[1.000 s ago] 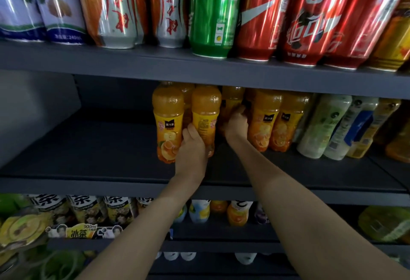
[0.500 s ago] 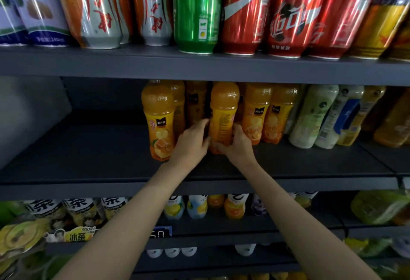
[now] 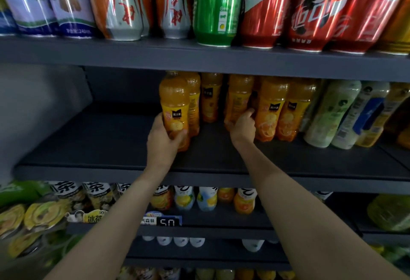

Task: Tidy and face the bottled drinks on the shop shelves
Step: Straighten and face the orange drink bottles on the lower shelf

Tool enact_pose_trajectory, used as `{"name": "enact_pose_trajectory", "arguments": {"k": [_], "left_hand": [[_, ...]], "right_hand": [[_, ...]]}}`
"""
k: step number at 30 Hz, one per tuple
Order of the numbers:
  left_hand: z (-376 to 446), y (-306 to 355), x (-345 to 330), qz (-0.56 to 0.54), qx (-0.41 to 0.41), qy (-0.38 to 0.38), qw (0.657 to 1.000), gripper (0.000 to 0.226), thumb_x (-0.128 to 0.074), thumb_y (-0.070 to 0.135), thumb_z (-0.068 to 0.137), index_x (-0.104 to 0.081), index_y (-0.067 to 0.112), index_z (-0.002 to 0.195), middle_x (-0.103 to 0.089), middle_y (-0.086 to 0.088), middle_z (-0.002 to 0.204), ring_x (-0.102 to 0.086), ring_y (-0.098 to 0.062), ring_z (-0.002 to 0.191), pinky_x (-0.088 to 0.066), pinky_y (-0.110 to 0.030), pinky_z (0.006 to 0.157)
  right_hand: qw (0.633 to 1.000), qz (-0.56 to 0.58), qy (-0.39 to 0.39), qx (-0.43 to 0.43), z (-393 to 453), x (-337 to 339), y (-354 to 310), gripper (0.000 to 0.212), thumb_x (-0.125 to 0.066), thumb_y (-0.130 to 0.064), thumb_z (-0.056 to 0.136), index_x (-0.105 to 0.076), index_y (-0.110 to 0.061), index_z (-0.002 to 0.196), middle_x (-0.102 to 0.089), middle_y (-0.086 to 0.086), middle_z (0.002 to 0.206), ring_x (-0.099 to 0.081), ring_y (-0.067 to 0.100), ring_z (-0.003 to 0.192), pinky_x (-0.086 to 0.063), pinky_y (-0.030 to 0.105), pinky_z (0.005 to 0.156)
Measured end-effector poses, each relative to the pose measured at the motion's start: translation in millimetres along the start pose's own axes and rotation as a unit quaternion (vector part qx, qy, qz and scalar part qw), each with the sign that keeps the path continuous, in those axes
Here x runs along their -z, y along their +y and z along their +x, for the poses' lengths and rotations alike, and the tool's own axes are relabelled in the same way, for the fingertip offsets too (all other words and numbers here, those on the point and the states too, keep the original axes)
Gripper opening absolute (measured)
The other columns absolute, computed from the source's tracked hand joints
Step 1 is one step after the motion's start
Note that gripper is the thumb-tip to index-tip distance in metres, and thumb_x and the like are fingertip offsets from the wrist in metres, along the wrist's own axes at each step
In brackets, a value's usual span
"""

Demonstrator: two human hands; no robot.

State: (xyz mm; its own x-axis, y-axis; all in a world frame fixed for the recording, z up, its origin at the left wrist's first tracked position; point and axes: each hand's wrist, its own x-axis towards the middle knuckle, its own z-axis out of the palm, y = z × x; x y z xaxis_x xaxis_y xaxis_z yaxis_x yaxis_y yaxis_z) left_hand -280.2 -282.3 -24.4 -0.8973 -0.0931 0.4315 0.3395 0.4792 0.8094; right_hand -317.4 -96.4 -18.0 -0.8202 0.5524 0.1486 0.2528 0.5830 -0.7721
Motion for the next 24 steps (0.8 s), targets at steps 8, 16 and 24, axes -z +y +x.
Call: {"name": "enact_pose_trajectory", "arguments": {"k": [8,16,24], "left_hand": [[-1.7,9.8,-1.5,0.017,-0.027,-0.073,0.997,0.06,-0.075,0.028,0.077,-0.047,0.009,0.127,-0.06,0.001,0.112,-0.055,-0.014,0.103,-0.044,-0.029,0.089],[8.2,42.4,-70.8,0.023,-0.058,-0.153,0.986,0.06,-0.072,0.027,0.08,-0.042,0.009,0.129,-0.056,-0.009,0.127,-0.052,-0.023,0.119,-0.039,-0.029,0.097],[15.5,67.6,-119.2,0.054,0.015,-0.156,0.986,0.068,-0.071,0.032,0.08,-0.033,0.015,0.134,-0.045,-0.01,0.135,-0.043,-0.03,0.127,-0.038,-0.045,0.101]], "right_hand": [[0.999,0.026,-0.022,0.03,-11.3,0.0,9.6,0.065,-0.053,-0.009,0.094,-0.015,0.002,0.145,-0.032,0.022,0.144,-0.037,0.034,0.131,-0.033,0.036,0.103],[0.973,0.1,0.043,0.204,-36.9,51.7,41.9,0.059,-0.045,0.016,0.085,-0.03,-0.002,0.139,-0.049,0.018,0.134,-0.047,0.027,0.126,-0.038,0.025,0.1],[0.98,-0.008,0.039,0.194,-33.3,66.6,70.9,0.064,-0.046,0.02,0.08,-0.034,-0.002,0.139,-0.039,0.017,0.137,-0.042,0.032,0.126,-0.037,0.028,0.095]]}}
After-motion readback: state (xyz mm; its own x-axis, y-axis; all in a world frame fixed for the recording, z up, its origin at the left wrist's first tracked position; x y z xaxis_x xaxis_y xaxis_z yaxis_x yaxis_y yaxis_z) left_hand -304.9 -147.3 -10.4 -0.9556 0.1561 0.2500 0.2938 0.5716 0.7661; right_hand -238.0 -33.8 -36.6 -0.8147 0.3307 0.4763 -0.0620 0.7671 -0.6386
